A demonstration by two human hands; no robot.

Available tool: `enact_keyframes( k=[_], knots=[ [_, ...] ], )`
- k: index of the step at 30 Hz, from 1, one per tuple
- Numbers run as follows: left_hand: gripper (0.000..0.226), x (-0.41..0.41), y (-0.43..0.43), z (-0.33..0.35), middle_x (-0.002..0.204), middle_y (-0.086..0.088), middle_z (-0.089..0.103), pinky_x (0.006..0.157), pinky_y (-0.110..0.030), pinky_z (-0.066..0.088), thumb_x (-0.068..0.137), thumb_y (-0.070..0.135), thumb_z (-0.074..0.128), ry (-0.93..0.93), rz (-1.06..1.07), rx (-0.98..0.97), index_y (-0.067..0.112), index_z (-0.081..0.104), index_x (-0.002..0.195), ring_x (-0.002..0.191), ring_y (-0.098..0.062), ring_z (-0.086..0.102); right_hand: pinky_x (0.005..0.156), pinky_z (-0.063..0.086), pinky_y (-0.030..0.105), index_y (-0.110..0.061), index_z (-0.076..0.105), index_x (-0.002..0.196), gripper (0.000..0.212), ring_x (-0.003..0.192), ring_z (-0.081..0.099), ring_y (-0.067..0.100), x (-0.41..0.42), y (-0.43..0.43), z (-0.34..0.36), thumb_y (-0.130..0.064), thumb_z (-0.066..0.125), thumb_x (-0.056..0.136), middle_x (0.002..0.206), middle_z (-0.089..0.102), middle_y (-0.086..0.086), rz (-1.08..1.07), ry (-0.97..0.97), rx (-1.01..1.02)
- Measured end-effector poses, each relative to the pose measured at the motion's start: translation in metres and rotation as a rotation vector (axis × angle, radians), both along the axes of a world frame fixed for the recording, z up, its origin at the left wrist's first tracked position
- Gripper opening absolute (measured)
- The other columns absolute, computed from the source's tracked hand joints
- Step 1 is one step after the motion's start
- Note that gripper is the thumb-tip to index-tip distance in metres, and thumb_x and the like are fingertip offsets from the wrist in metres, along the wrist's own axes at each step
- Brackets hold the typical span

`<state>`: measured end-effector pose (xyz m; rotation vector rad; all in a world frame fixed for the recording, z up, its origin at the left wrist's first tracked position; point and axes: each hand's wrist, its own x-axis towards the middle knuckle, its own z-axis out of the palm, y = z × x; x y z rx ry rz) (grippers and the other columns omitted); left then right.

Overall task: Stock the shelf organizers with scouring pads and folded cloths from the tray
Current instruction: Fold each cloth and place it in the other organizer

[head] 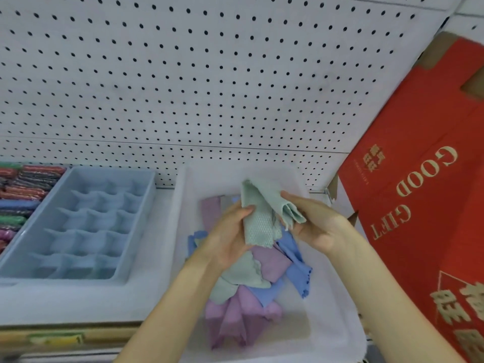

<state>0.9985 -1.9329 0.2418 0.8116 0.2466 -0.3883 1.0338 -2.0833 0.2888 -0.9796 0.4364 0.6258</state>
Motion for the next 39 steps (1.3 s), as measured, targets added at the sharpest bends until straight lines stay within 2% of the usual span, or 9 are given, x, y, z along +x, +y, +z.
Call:
enact_keyframes(
  k=[7,9,11,20,23,25,31,34,39],
  knots=[
    [0.026,0.001,-0.005,0.003,0.098,-0.006,0.073,0.069,-0.025,0.056,0.097,0.009,0.049,-0.09,0.014,0.222,0.002,0.059,0.12,0.084,-0.015,0.071,0.076,0.057,0.032,0.001,0.056,0.126,0.068,0.084,0.068,0.024,0.005,-0.004,-0.002,0.003,0.076,0.061,0.112,0.064,0.018,-0.039,0.044,0.172],
    [0.026,0.001,-0.003,0.002,0.092,-0.004,0.074,0.067,-0.025,0.056,0.096,0.008,0.051,-0.096,-0.003,0.238,0.001,0.061,0.118,0.081,-0.014,0.071,0.061,0.06,0.031,0.008,0.071,0.095,0.042,0.074,0.071,0.028,0.007,-0.01,0.003,0.012,0.078,0.053,0.1,0.068,0.022,-0.077,0.078,0.298],
    [0.024,0.0,-0.001,0.002,0.088,-0.004,0.074,0.065,-0.026,0.057,0.095,0.005,0.052,-0.085,-0.023,0.236,0.0,0.062,0.116,0.078,-0.014,0.071,0.051,0.057,0.025,0.008,0.073,0.074,0.017,0.063,0.071,0.025,0.007,-0.013,0.011,0.007,0.056,0.077,0.087,0.07,0.024,-0.156,0.12,0.338],
    [0.023,-0.005,0.002,-0.021,0.094,-0.014,0.073,0.069,-0.029,0.057,0.084,-0.002,0.065,0.032,-0.082,0.243,-0.002,0.068,0.106,0.081,-0.021,0.071,0.045,0.054,0.024,0.006,0.066,0.101,0.03,0.061,0.071,0.021,0.005,-0.02,-0.006,0.008,0.059,0.072,0.086,0.07,0.021,-0.149,0.206,0.375],
    [0.024,-0.003,-0.004,-0.036,0.093,-0.013,0.073,0.07,-0.028,0.058,0.081,0.001,0.069,0.084,-0.071,0.347,-0.002,0.069,0.105,0.079,-0.02,0.07,0.044,0.055,0.026,0.004,0.068,0.097,0.07,0.061,0.071,0.021,0.002,-0.025,-0.031,0.017,0.087,0.031,0.082,0.071,0.017,-0.059,0.172,0.399],
    [0.025,0.0,-0.008,-0.05,0.095,-0.015,0.072,0.067,-0.027,0.058,0.08,0.0,0.07,0.153,-0.057,0.393,-0.003,0.069,0.105,0.075,-0.019,0.07,0.046,0.055,0.024,0.003,0.072,0.081,0.066,0.057,0.068,0.019,-0.001,-0.025,-0.049,0.01,0.092,0.018,0.075,0.071,0.013,0.017,0.175,0.312],
    [0.018,0.003,-0.013,-0.08,0.097,-0.021,0.068,0.057,-0.027,0.057,0.087,-0.004,0.06,0.324,-0.037,0.43,-0.006,0.064,0.104,0.071,-0.023,0.067,0.044,0.051,0.019,0.002,0.062,0.087,0.014,0.049,0.064,0.016,-0.01,-0.017,-0.101,-0.008,0.063,0.077,0.065,0.067,0.012,0.037,0.331,0.054],
    [0.019,0.003,-0.01,-0.081,0.079,-0.013,0.071,0.053,-0.027,0.056,0.096,0.014,0.053,0.411,-0.016,0.327,-0.001,0.062,0.105,0.066,-0.021,0.068,0.044,0.051,0.02,0.003,0.061,0.086,0.011,0.05,0.065,0.018,-0.008,-0.011,-0.113,-0.006,0.055,0.088,0.066,0.068,0.014,0.017,0.377,0.067],
    [0.063,0.005,-0.001,-0.084,0.106,-0.021,0.068,0.069,-0.038,0.058,0.085,0.056,0.054,0.461,-0.087,0.221,0.0,0.067,0.109,0.091,-0.033,0.066,0.047,0.055,0.028,0.0,0.062,0.098,0.01,0.061,0.069,0.023,-0.019,0.003,-0.125,-0.003,0.057,0.09,0.073,0.071,0.013,0.054,0.362,-0.076]
  ],
)
